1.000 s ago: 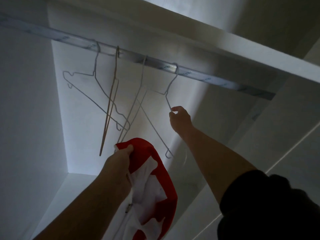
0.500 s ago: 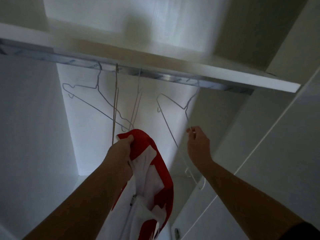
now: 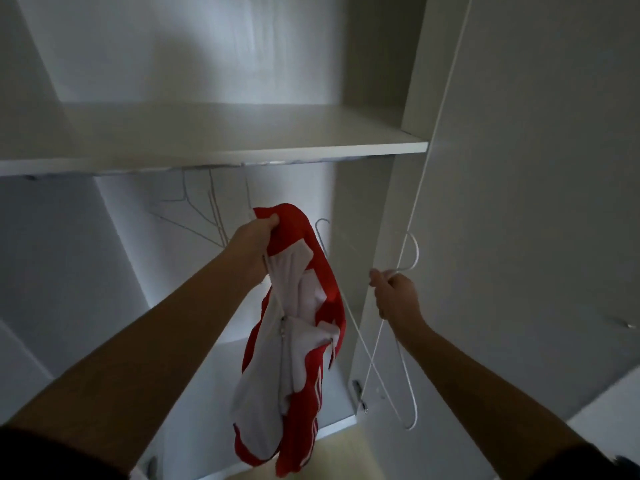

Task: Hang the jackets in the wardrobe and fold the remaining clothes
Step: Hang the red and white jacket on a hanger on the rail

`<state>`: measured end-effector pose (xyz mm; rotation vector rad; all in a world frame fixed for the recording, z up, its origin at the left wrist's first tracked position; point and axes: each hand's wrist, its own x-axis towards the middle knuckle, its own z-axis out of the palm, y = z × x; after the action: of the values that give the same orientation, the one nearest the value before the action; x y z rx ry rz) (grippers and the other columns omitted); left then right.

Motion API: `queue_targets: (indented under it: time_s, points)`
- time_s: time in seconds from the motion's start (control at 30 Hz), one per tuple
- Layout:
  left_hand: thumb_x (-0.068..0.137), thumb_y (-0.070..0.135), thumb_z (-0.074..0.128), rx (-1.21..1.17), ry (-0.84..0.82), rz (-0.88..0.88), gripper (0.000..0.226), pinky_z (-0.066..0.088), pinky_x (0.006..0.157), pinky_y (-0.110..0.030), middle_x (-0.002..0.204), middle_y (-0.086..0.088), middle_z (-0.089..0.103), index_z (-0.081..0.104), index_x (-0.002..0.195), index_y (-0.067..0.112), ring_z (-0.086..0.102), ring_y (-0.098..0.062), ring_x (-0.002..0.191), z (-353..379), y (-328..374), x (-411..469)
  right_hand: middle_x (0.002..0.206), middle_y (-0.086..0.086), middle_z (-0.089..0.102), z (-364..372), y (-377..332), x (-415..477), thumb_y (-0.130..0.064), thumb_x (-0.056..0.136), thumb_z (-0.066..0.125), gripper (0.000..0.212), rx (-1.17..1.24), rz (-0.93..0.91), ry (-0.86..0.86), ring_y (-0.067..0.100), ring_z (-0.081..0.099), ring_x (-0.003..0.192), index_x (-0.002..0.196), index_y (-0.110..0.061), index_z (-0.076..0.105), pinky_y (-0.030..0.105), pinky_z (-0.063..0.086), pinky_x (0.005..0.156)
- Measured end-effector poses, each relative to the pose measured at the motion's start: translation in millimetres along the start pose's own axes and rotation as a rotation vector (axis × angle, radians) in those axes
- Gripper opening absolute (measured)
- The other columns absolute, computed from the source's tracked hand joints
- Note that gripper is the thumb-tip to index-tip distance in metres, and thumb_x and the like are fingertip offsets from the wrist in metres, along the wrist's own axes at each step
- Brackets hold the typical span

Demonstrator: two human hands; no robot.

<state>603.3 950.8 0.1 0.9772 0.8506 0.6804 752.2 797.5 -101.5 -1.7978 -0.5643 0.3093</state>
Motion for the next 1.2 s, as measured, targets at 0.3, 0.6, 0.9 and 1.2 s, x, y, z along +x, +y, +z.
queue_targets:
  time_s: [0.3, 0.6, 0.9, 1.2]
  points:
    - [0.097, 0.04, 0.05, 0.093, 0.075, 0.144, 0.049, 0.048, 0.095, -0.039, 0.116, -0.009, 0.06, 0.05, 0.13, 0.003, 0.057, -0.024, 0.106, -17.6, -6.5, -19.5, 0.05, -0.006, 0.035, -45.8, -38.7, -67.7, -0.015, 0.097, 0.038, 0.038, 0.451, -0.212, 0.297, 0.01, 0.028, 0.045, 0.059, -0.021, 0.04, 0.024, 0.024, 0.043]
    - [0.096, 0.045, 0.048, 0.199, 0.003, 0.121, 0.055, 0.044, 0.102, -0.046, 0.126, -0.012, 0.058, 0.047, 0.132, 0.004, 0.057, -0.03, 0.114, 0.6, -14.8, -25.7, 0.047, -0.007, 0.023, -49.0, -91.0, -88.8, -0.001, 0.091, 0.031, 0.034, 0.946, -0.399, 0.372, 0.008, 0.016, 0.041, 0.06, -0.014, 0.032, 0.017, 0.015, 0.042]
    - [0.096, 0.05, 0.044, 0.11, 0.135, 0.221, 0.06, 0.042, 0.105, -0.048, 0.134, -0.013, 0.055, 0.046, 0.137, 0.006, 0.053, -0.032, 0.121, -22.5, 28.5, -18.9, 0.049, 0.0, 0.034, 15.6, 5.4, -118.1, -0.02, 0.101, 0.037, 0.042, 0.558, -0.081, -0.006, 0.012, 0.029, 0.042, 0.06, -0.013, 0.043, 0.025, 0.026, 0.045]
    - [0.1, 0.032, 0.046, 0.263, 0.238, 0.416, 0.045, 0.048, 0.09, -0.034, 0.124, -0.017, 0.058, 0.049, 0.13, -0.001, 0.056, -0.03, 0.114, -69.6, 17.3, -16.8, 0.046, -0.005, 0.037, 0.5, 18.6, -125.2, -0.012, 0.101, 0.037, 0.043, 0.291, -0.227, -0.117, 0.007, 0.032, 0.042, 0.058, -0.011, 0.044, 0.017, 0.03, 0.043]
